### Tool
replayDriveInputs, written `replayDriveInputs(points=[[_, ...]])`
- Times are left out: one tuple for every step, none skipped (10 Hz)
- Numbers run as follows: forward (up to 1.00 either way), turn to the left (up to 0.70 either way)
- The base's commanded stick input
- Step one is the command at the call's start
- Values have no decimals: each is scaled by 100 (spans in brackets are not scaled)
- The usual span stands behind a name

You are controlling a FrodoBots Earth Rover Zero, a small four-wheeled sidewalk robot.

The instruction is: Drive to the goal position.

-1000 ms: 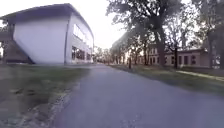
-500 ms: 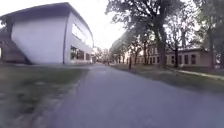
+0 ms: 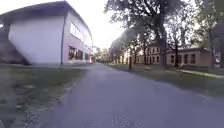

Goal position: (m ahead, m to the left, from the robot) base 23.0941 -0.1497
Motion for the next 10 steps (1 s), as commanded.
replayDriveInputs(points=[[70, 0], [70, 0], [70, 0], [70, 0], [70, 0], [70, 0], [70, 0], [70, 0], [70, 0], [70, 0]])
